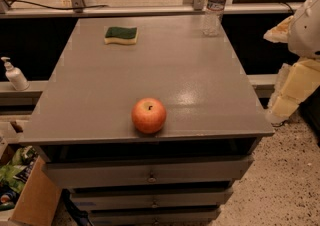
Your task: Move apple near sponge
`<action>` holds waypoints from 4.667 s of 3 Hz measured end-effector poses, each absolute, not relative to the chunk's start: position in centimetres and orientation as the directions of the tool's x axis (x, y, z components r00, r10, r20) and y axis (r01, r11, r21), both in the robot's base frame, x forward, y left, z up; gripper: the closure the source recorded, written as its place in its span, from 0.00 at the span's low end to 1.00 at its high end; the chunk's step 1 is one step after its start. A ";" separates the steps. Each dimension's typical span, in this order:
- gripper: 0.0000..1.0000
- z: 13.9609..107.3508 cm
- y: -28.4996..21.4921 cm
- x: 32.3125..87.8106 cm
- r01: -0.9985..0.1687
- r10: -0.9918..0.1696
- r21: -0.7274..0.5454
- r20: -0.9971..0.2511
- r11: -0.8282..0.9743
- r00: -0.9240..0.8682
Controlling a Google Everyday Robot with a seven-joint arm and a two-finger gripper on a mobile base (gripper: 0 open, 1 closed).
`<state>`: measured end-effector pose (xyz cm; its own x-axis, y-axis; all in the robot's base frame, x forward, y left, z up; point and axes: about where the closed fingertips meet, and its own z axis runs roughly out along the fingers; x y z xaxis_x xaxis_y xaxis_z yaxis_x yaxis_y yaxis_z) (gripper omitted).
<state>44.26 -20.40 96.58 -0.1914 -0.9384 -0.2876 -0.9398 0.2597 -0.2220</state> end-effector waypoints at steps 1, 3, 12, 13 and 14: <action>0.00 93.7 -17.4 45.1 -0.966 -0.897 -0.159 -0.427 0.203 -0.118; 0.00 90.7 -10.3 45.9 -0.995 -0.785 -0.098 -0.618 0.030 0.037; 1.00 90.0 -4.6 54.6 -0.997 -0.599 -0.059 -0.801 0.049 0.018; 1.00 91.6 -5.0 55.4 -0.994 -0.593 -0.088 -0.805 0.068 0.031; 1.00 91.6 -4.9 55.4 -0.994 -0.591 -0.089 -0.806 0.067 0.032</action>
Offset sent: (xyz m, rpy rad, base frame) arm 0.0177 0.1046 -0.0679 0.4510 0.0870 0.3329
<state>55.44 -4.91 91.59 0.0320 -0.5911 -0.8060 -0.9937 0.0675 -0.0890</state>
